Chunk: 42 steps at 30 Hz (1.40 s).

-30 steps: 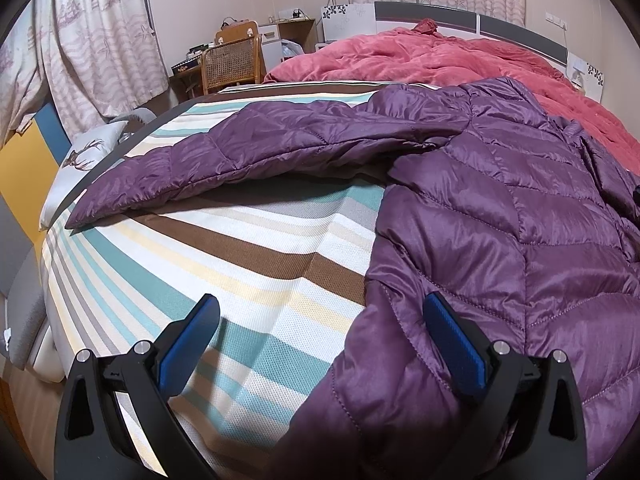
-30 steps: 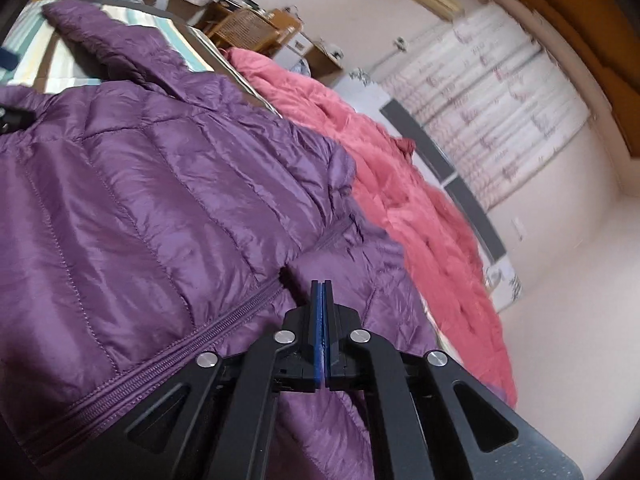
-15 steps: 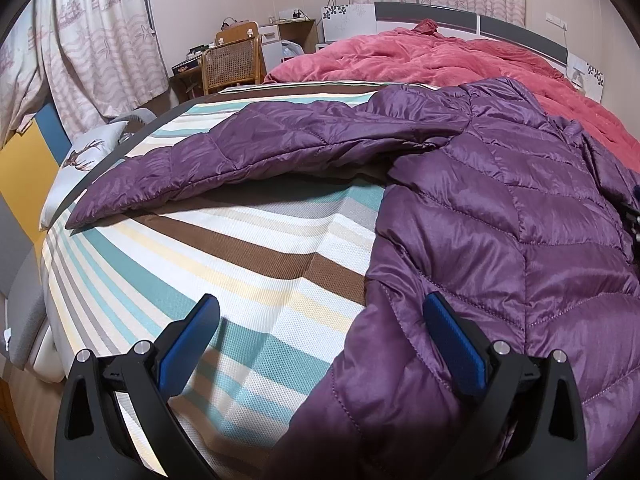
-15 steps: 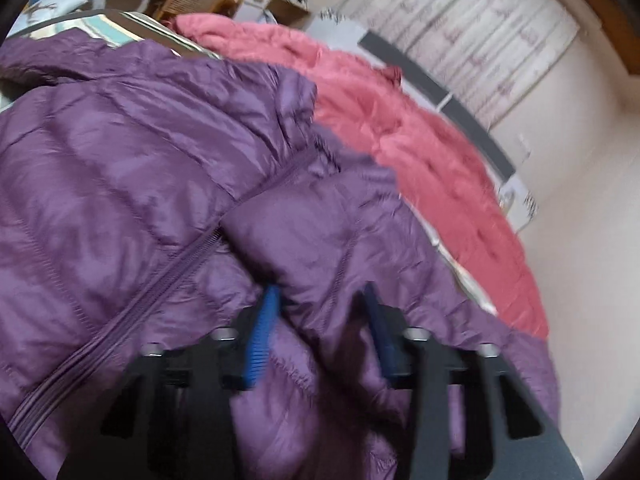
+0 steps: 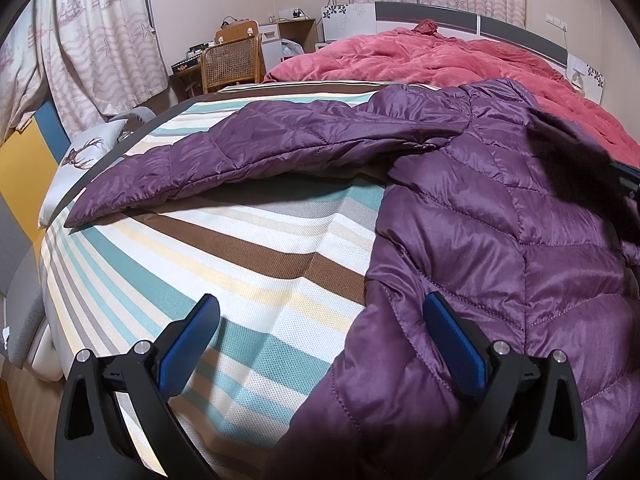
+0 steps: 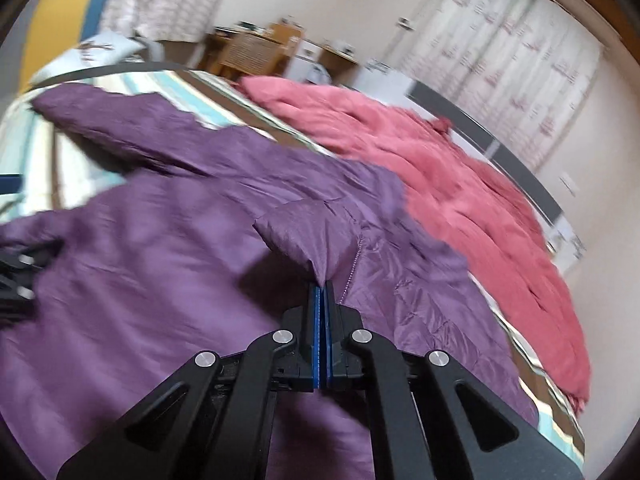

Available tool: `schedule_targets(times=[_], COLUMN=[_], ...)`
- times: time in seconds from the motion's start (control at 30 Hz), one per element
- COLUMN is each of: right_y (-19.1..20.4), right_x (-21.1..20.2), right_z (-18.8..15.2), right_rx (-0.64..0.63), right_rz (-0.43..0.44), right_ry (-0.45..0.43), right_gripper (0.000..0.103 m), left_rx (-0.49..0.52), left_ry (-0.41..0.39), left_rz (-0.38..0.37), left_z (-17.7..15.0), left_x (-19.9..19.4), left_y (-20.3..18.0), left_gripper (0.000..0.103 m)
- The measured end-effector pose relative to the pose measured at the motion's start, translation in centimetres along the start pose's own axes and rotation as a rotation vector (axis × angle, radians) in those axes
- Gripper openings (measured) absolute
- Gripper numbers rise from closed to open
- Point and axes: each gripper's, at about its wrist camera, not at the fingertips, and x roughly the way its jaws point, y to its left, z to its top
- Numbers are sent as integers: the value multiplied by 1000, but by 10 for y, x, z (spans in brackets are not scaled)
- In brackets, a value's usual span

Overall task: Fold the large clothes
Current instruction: 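Carry the gripped sleeve across the jacket body with the right tool, then lay the sleeve on the jacket and open the right tool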

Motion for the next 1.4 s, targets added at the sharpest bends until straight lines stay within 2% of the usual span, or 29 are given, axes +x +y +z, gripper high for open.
schedule_targets(times=[0.17,0.3,0.37,0.4,0.43,0.47,0.5,0.57,0.67,0.7,0.8,0.83,0.93,1.03,1.1,1.13,1.2,1.27,1.4], right_y=[29,30,27,23,19,12,1,-15,-50,-66,-117,-134,-178,-207,-220,-223,-222,-222,-219], right_x=[7,17,15,9,3,-4,-22,-38,-58,-62,-67,-67,-57,-32,-11,-2,11,16,19], right_z=[-4,-8,-7,-8,-8,-10,-13,-19,-40,-51,-84,-96,-126,-149,-161,-168,-178,-180,-178], right_rx=[-55,-51,-37,-16,5,27,78,142,266,323,507,567,730,823,858,875,887,875,852], right_rz=[148,192,213,230,239,243,235,220,137,95,-62,-128,-234,-243,-244,-238,-245,-260,-269], right_ry=[29,65,71,69,57,35,-27,-62,-65,-52,5,25,93,172,234,265,305,315,316], right_gripper=[2,2,11,27,53,63,67,67,64,58,55,51,38,31,30,25,25,25,25], left_rx=[-5,-2,15,21,32,37,38,40,69,87,147,169,228,263,274,273,273,279,280], left_ry=[3,20,20,18,13,4,-25,-74,-139,-148,-171,-179,-188,-154,-108,-75,-20,4,2], left_rz=[-1,4,16,22,26,25,22,19,-14,-28,-76,-95,-120,-107,-69,-77,-117,-128,-128], left_z=[0,2,7,9,13,16,22,30,47,51,66,71,83,94,101,102,101,98,94], left_x=[0,0,-4,-6,-10,-15,-22,-34,-46,-47,-44,-41,-27,-6,13,25,40,48,49], left_y=[1,1,-1,-2,-4,-6,-8,-13,-34,-42,-76,-89,-125,-150,-159,-161,-164,-166,-168], left_gripper=[101,101,101,101,101,101,101,101,101,101,101,101,101,101,101,101,101,101,101])
